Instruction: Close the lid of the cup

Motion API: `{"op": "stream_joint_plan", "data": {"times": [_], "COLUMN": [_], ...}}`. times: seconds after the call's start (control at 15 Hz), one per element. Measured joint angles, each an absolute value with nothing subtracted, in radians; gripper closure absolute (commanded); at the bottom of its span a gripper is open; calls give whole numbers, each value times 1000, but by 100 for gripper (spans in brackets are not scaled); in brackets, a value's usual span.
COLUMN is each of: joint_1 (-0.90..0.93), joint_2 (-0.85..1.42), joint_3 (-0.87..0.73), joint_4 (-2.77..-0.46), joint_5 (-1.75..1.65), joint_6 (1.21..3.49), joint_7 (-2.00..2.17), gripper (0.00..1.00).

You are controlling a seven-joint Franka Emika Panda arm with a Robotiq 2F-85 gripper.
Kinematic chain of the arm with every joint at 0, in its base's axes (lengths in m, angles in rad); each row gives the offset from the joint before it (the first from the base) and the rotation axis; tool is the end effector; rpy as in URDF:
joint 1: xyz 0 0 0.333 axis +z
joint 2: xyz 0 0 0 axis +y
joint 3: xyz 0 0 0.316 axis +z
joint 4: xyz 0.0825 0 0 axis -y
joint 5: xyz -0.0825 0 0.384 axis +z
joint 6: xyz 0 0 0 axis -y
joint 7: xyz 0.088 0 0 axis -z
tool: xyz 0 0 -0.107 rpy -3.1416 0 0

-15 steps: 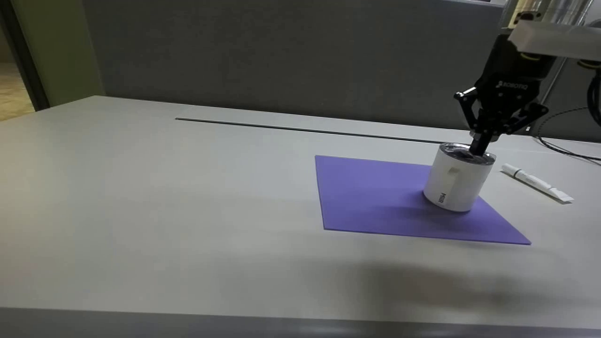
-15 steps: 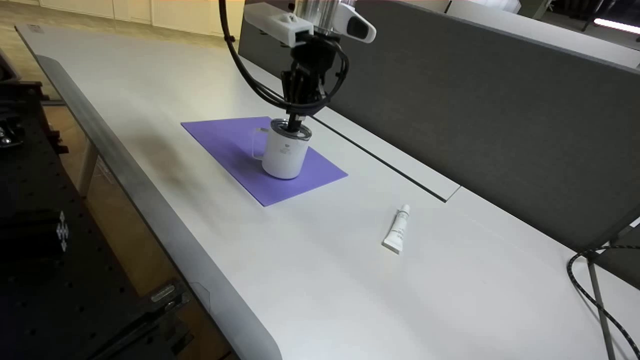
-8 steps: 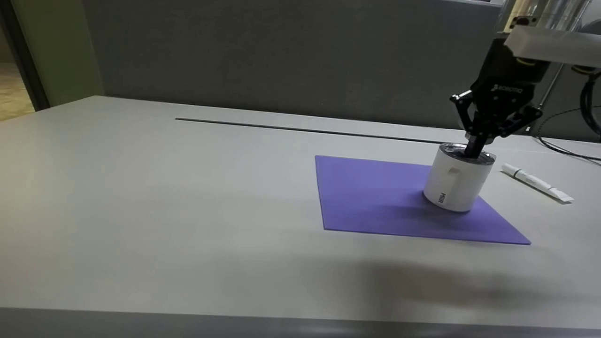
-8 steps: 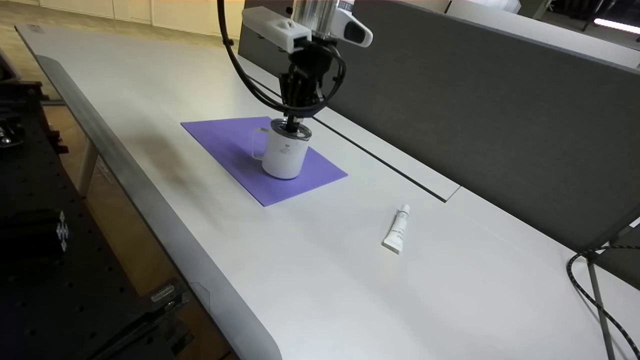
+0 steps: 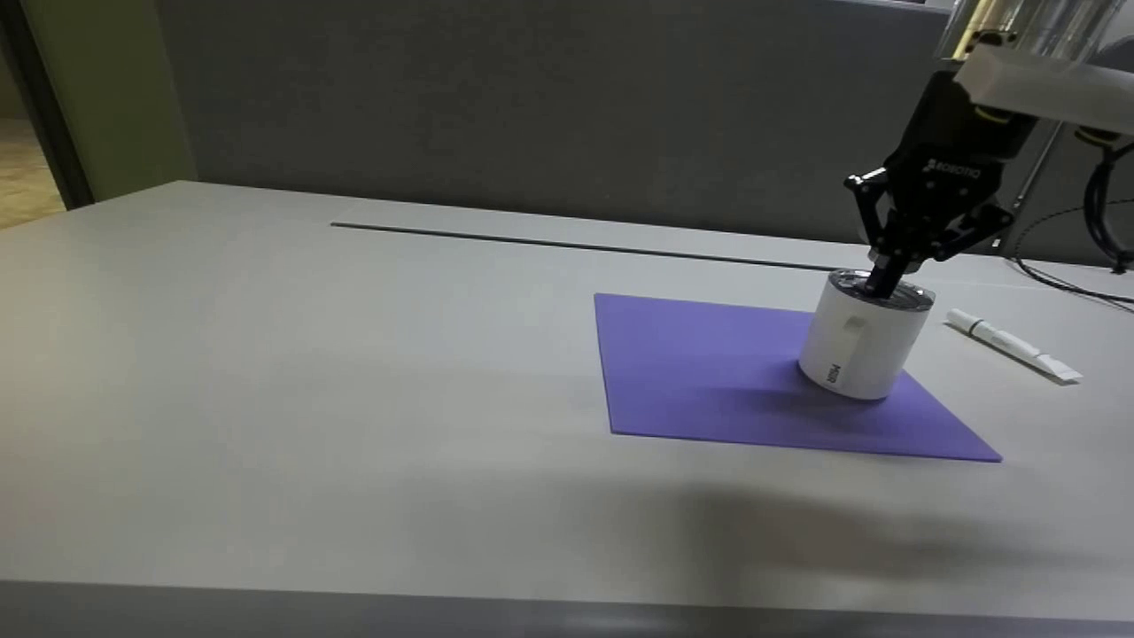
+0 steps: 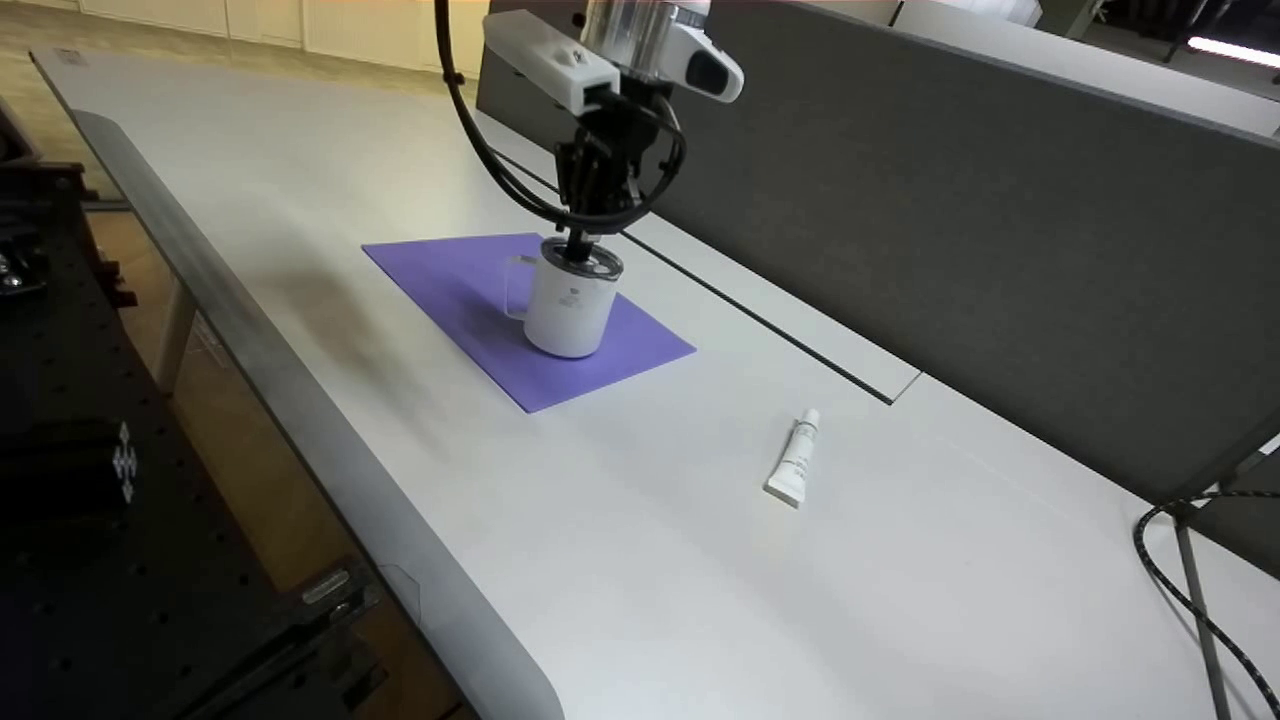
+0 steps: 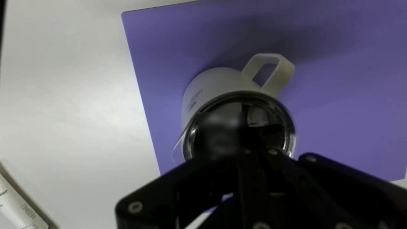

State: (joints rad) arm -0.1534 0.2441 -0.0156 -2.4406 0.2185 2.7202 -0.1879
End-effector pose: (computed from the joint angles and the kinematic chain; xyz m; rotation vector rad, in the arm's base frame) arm 0.4825 -0.0906 0.2073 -3.0472 0.2727 -0.0779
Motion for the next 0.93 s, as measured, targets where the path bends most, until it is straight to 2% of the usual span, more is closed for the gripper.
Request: {"op": "stream_joint_plan", "data": {"times": [0.93], "joint_1": [-163], "joint_2": [205], "joint_3": [9], "joint_4": [-2410], "joint_5": [289], "joint_6": [2719], "joint_7": [-236], "gripper": [100]}}
